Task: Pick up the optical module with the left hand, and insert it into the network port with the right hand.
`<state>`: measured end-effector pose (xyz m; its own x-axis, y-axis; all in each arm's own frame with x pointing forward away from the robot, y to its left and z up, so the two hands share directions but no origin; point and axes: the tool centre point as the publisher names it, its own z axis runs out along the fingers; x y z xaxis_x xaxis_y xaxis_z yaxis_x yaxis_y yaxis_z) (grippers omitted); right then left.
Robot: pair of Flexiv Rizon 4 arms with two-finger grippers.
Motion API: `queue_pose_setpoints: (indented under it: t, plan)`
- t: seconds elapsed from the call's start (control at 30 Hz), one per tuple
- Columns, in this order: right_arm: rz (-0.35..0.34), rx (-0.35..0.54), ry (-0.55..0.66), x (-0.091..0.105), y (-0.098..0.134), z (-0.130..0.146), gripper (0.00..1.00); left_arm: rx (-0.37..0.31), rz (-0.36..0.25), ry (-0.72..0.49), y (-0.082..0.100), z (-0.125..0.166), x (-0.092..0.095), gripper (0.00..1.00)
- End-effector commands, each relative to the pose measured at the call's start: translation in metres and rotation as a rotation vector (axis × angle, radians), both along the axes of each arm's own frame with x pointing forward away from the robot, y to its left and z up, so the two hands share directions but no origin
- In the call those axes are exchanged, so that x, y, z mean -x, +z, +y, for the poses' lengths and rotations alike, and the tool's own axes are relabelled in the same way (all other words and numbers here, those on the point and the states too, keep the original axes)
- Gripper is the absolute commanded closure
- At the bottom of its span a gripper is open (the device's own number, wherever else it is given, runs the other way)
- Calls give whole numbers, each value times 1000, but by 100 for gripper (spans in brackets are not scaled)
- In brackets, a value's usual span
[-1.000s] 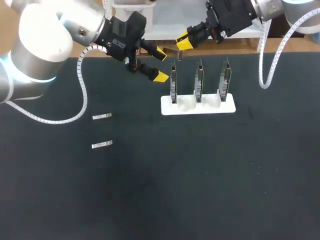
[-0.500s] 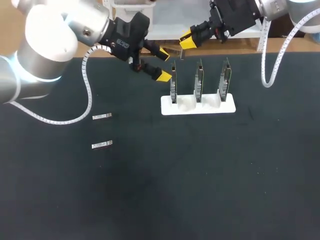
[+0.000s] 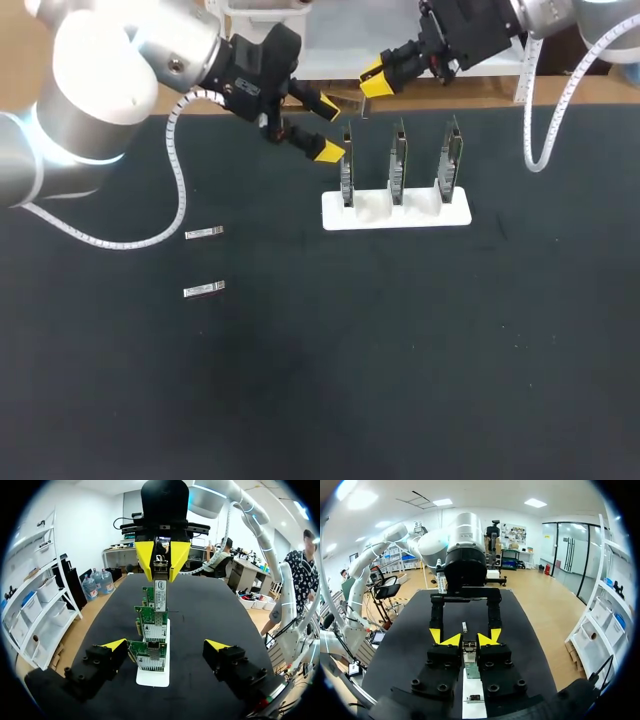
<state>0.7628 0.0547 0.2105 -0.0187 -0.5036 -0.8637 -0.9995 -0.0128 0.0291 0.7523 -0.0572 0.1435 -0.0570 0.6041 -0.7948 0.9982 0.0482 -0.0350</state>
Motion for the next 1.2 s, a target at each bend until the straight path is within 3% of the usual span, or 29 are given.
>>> queue_pose_setpoints:
  t: [0.03, 1.2]
  plan:
    - [2, 3, 5, -2, 0, 2, 100, 2, -1, 4, -1, 1, 1, 0]
    - [5, 8, 32, 0, -8, 14, 100, -4, 2, 7, -1, 4, -3, 0]
